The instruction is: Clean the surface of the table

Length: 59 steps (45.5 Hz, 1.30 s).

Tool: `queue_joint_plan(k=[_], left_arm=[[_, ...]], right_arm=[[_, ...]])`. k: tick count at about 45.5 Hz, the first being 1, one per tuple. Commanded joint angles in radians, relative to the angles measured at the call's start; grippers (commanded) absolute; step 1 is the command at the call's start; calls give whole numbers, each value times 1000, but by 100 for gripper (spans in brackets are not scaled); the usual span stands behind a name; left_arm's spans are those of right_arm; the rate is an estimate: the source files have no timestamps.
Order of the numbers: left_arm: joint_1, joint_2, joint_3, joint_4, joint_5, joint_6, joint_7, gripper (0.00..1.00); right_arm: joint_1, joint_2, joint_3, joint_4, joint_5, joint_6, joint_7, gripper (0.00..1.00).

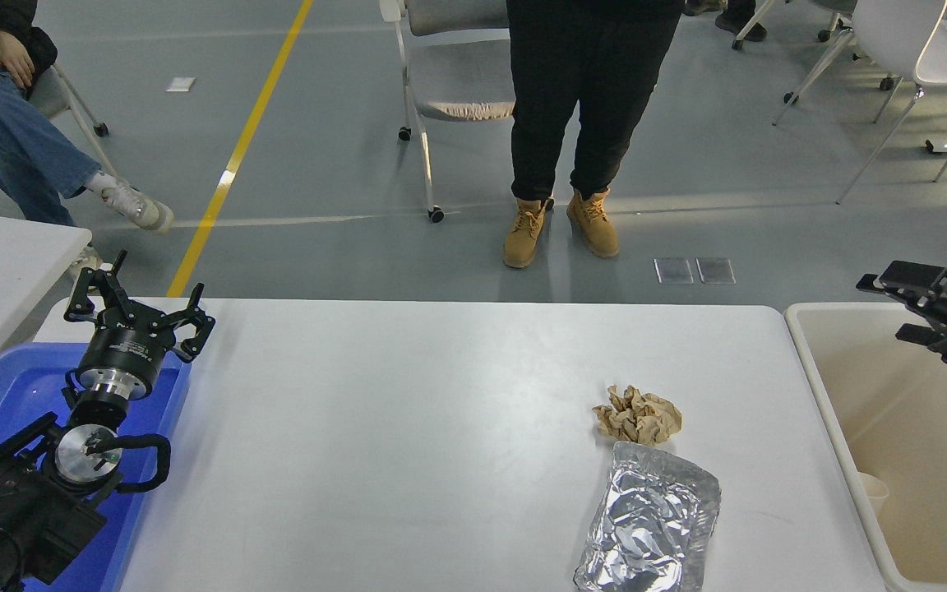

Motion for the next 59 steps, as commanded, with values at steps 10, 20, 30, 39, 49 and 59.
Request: queue_joint_plan(k=[10, 20, 30, 39, 49, 59], left_arm=[[0, 0, 0, -1, 0, 0, 0, 100], [0, 0, 0, 1, 0, 0, 0, 100], [0, 0, 0, 1, 0, 0, 0, 100], [0, 0, 0, -1, 0, 0, 0, 100], [0, 0, 0, 1, 0, 0, 0, 100], [0, 0, 0, 1, 0, 0, 0, 100]], right_arm=[[-59, -339, -32, 483, -189, 24, 28, 98], [-116, -324, -26, 604, -189, -31, 26, 98], [-129, -224, -26, 635, -187, -82, 15, 98], [-175, -108, -26, 641, -191, -132, 9, 98], [-212, -17, -29, 605, -197, -188, 2, 98], [-267, 78, -29, 597, -197, -266, -24, 97]])
